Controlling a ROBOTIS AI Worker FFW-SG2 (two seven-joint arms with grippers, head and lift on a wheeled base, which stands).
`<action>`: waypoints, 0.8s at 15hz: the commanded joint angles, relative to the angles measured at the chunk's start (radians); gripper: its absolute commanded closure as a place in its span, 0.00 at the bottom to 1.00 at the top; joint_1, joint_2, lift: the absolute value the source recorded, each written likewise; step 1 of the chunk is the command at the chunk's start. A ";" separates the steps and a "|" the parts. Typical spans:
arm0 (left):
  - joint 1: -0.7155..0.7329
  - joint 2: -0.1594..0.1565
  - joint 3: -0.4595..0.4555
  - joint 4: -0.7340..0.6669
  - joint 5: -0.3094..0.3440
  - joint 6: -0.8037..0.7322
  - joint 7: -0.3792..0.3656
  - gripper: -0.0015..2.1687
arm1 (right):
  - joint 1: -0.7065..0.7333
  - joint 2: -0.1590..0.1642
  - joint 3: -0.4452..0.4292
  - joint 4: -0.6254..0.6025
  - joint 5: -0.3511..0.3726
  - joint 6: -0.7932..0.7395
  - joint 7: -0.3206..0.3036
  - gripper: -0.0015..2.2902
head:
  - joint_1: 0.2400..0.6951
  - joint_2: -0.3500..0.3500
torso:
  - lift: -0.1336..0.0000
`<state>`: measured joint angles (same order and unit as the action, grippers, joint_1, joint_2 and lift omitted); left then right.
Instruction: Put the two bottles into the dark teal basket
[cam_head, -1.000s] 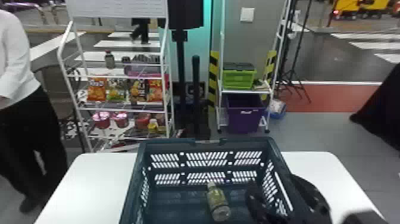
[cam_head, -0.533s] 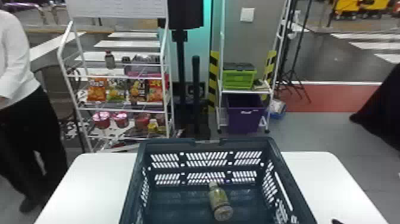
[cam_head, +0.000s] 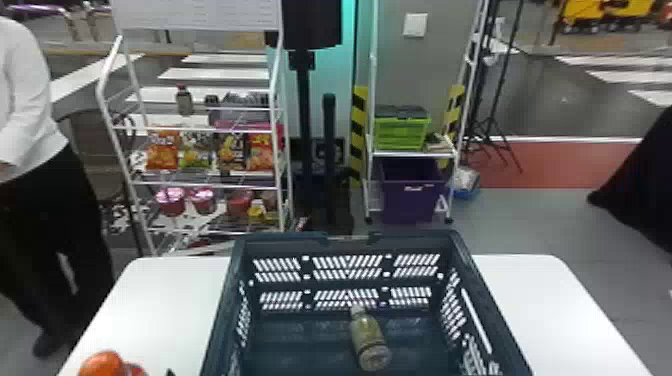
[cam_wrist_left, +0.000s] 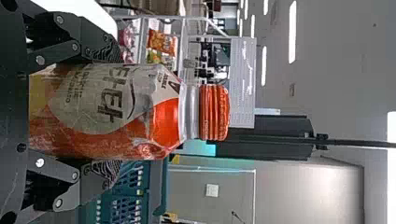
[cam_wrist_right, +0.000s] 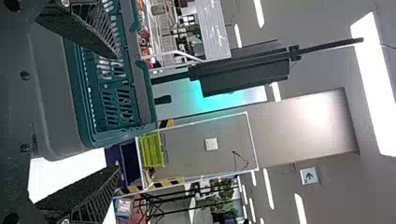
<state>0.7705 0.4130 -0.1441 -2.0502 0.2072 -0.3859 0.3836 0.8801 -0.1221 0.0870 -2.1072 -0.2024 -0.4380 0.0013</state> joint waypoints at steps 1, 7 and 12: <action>-0.016 0.000 0.057 -0.122 0.008 0.177 -0.009 0.99 | 0.023 0.002 -0.012 -0.002 0.000 -0.017 0.000 0.01 | 0.57 0.50 | 1.00; -0.169 0.030 0.049 -0.358 -0.020 0.643 -0.008 0.99 | 0.066 0.004 -0.041 -0.008 -0.011 -0.050 0.000 0.01 | 0.57 0.50 | 1.00; -0.517 0.027 -0.101 -0.367 0.029 1.174 -0.104 0.99 | 0.076 0.012 -0.041 0.006 -0.015 -0.063 0.005 0.01 | 0.57 0.50 | 1.00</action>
<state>0.3557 0.4525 -0.2008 -2.4248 0.2221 0.6182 0.2970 0.9514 -0.1134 0.0460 -2.1087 -0.2176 -0.4919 0.0057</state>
